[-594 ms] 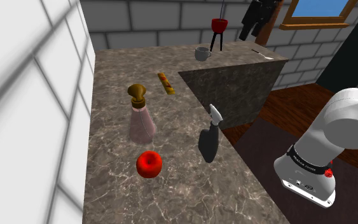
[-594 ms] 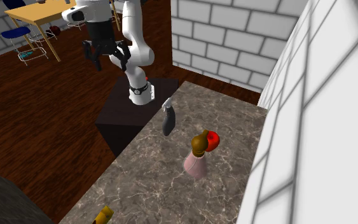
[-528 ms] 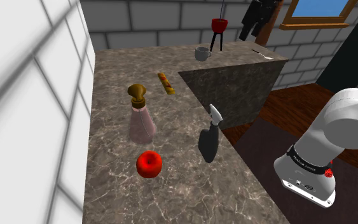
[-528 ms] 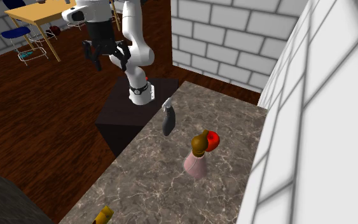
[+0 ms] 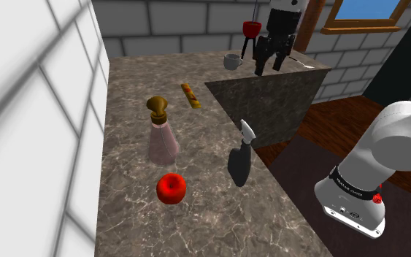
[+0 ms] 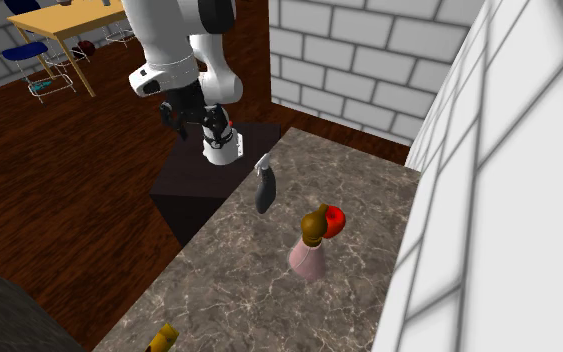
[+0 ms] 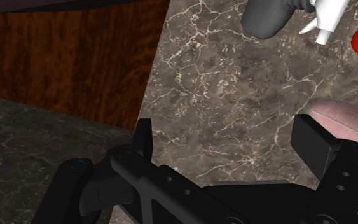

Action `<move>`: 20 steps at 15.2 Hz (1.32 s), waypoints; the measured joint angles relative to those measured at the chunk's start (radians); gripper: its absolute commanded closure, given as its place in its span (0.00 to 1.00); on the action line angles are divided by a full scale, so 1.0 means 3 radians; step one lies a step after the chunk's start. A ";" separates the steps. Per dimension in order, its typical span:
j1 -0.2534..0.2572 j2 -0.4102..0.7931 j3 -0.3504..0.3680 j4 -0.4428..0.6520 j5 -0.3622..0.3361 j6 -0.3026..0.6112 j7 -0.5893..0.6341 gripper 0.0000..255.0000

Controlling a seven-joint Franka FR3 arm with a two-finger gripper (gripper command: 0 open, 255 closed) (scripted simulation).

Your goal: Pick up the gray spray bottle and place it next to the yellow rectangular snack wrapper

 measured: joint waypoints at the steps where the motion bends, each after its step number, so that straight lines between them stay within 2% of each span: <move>1: 0.0001 0.0083 0.0031 -0.0018 0.0040 0.0015 0.0073 0.00; 14: 0.0113 0.1306 0.0399 -0.0124 0.0667 0.0336 0.0953 0.00; 18: 0.0167 0.1724 0.0477 -0.0114 0.0876 0.0487 0.1142 0.00; 20: 0.0182 0.1801 0.0493 -0.0155 0.0919 0.0565 0.1156 0.00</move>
